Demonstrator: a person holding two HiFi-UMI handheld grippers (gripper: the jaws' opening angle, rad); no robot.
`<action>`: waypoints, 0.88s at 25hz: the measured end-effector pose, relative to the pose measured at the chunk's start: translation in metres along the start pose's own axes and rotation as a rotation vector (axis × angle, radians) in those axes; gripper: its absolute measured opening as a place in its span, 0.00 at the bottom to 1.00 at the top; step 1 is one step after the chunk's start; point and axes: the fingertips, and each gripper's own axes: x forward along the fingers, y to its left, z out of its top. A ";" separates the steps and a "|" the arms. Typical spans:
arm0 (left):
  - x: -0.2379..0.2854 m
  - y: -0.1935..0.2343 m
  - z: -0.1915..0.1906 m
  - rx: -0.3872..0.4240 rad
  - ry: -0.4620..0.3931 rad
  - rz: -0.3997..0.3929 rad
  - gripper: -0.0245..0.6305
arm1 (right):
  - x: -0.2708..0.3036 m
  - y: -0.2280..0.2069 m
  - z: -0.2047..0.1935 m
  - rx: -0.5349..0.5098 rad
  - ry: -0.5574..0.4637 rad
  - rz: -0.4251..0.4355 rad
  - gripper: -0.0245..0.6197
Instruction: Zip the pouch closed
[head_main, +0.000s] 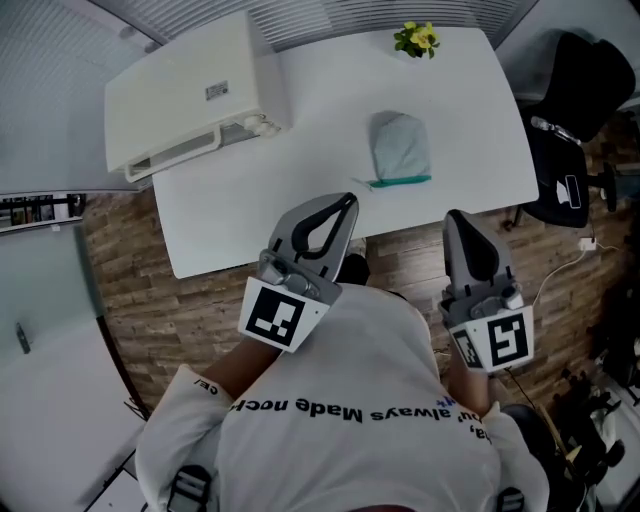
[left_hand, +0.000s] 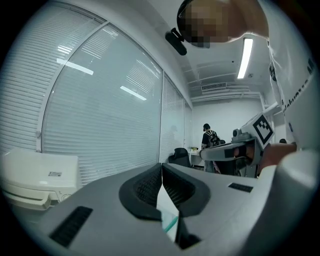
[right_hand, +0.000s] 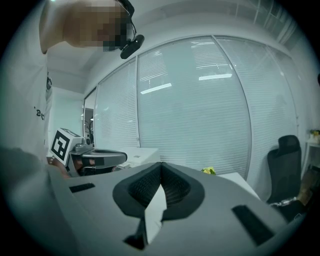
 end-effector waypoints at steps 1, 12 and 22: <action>0.004 0.005 -0.001 0.002 0.003 -0.004 0.07 | 0.005 -0.002 0.000 0.000 0.002 -0.003 0.05; 0.029 0.028 -0.041 0.082 0.093 -0.124 0.07 | 0.041 -0.011 -0.019 -0.011 0.054 -0.051 0.05; 0.048 0.028 -0.137 0.100 0.272 -0.194 0.07 | 0.066 -0.014 -0.088 -0.015 0.162 -0.016 0.05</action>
